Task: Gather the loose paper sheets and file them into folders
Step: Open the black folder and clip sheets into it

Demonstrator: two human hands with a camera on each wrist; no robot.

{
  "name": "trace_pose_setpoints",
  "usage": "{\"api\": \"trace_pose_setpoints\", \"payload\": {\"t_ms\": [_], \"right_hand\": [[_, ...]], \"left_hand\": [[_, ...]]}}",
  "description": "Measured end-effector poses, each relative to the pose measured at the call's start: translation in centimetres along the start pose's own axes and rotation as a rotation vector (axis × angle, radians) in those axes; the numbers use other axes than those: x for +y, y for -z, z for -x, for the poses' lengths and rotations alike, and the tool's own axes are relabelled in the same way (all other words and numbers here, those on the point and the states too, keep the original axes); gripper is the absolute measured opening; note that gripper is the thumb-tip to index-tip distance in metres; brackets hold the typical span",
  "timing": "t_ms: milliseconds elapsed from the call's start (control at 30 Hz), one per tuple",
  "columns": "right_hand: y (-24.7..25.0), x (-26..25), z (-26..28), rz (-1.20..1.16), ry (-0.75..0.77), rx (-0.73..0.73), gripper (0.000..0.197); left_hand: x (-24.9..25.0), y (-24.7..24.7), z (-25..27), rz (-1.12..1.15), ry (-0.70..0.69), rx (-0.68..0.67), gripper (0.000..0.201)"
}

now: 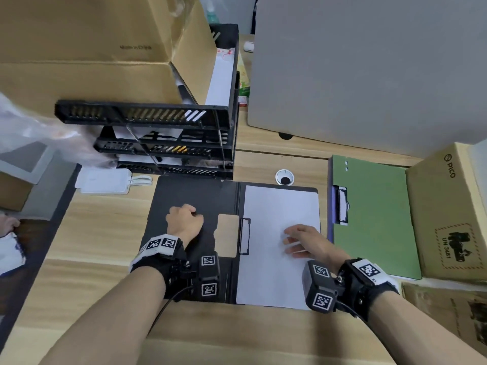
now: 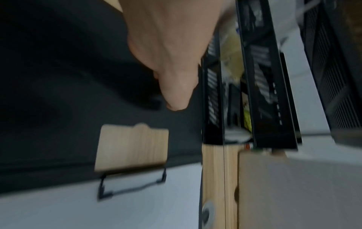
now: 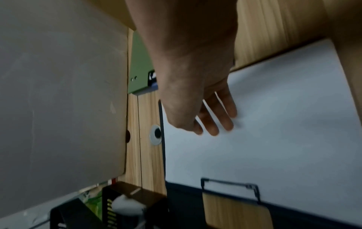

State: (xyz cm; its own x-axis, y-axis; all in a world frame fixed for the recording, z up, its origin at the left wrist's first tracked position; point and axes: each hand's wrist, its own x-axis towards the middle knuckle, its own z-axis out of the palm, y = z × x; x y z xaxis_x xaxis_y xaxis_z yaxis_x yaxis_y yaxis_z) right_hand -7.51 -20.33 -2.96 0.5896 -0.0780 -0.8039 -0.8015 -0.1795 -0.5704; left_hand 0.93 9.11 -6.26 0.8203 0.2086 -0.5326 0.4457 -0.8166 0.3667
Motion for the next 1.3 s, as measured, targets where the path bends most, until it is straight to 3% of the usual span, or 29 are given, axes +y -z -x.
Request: {"api": "trace_pose_setpoints", "payload": {"t_ms": [200, 367, 500, 567, 633, 800, 933, 1033, 1133, 1200, 1300], "right_hand": [[-4.7, -1.4, -1.2, 0.024, -0.054, -0.118, 0.028], [-6.9, -1.7, -2.2, -0.022, -0.088, -0.126, 0.019], [-7.3, -1.4, -3.0, -0.005, -0.118, -0.103, 0.023], [-7.1, -1.4, -3.0, -0.025, -0.137, -0.087, 0.019], [-7.0, -1.3, -2.6, -0.060, -0.151, -0.084, 0.017], [-6.6, -2.3, -0.9, -0.095, -0.085, -0.104, 0.018], [-6.1, -4.0, 1.4, -0.180, -0.018, -0.155, 0.017], [-5.9, -5.6, 3.4, -0.214, 0.027, -0.224, 0.022], [-5.8, -6.9, 5.2, -0.215, 0.081, -0.296, 0.019], [-5.7, -7.4, 6.2, -0.211, 0.119, -0.328, 0.031], [-4.5, -7.6, 7.5, -0.216, 0.171, -0.366, 0.057]], "left_hand": [[-4.2, 2.2, -1.0, 0.085, 0.292, 0.053, 0.062], [-5.8, 3.1, -1.3, 0.104, 0.360, 0.081, 0.060], [-8.1, 2.7, -2.5, 0.274, 0.392, 0.027, 0.078], [-9.3, 2.7, -2.8, 0.324, 0.361, -0.016, 0.074], [-9.4, 3.5, -2.0, 0.398, 0.307, -0.061, 0.053], [-5.9, 6.6, 1.7, 0.621, 0.186, -0.166, 0.020], [-3.8, 8.2, 4.0, 0.664, 0.096, -0.202, 0.025], [-2.3, 9.2, 5.0, 0.761, 0.107, -0.298, 0.031], [0.3, 10.3, 6.7, 0.826, 0.015, -0.576, 0.041], [2.6, 10.8, 8.3, 0.763, -0.101, -0.754, 0.055], [6.1, 10.0, 10.4, 0.640, -0.239, -0.819, 0.059]]}}
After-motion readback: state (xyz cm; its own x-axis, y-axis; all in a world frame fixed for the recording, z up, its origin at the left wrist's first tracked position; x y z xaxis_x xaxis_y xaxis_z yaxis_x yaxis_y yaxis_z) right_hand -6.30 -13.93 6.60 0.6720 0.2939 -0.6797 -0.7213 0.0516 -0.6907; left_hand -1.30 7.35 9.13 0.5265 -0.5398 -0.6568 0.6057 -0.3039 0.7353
